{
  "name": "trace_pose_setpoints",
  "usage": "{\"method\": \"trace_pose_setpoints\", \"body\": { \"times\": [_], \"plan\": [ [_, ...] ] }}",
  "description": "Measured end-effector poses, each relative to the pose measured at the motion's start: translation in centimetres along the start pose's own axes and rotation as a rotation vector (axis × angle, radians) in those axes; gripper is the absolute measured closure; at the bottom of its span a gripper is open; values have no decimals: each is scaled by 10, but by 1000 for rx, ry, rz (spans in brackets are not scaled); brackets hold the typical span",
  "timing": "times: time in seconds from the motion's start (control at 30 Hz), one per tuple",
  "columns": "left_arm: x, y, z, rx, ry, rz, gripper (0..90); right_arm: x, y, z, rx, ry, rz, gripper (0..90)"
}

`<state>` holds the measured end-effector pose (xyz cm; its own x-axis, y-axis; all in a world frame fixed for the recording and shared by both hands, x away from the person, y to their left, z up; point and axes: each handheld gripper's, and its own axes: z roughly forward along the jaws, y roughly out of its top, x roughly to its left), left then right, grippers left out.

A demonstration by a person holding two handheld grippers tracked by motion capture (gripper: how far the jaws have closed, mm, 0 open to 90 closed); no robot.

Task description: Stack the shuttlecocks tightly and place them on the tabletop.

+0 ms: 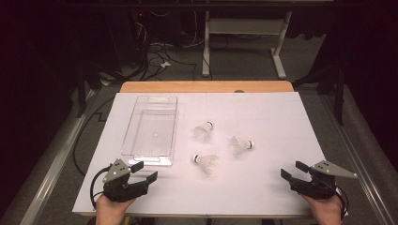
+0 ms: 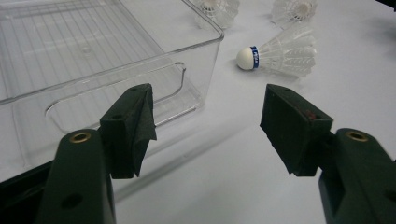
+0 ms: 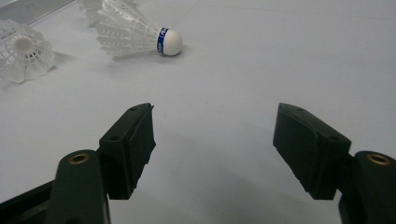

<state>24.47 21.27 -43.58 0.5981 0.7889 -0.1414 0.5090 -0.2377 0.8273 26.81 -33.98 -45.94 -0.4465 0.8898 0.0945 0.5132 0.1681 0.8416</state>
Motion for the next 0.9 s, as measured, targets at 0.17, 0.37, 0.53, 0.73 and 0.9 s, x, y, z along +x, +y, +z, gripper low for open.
{"method": "trace_pose_setpoints", "body": {
  "times": [0.17,0.37,0.53,0.73,0.9],
  "plan": [
    [-5,6,4,6,-23,-28,373,1,0,0,1,2,-3,296],
    [-11,10,12,26,-27,-32,373,1,0,0,0,3,-10,296],
    [-15,14,18,45,-35,-9,375,1,0,1,4,4,-12,296],
    [-21,17,24,52,-43,15,365,2,0,1,7,2,-18,297],
    [-25,19,30,70,-45,29,367,2,0,1,8,3,-22,297]
  ]
}}
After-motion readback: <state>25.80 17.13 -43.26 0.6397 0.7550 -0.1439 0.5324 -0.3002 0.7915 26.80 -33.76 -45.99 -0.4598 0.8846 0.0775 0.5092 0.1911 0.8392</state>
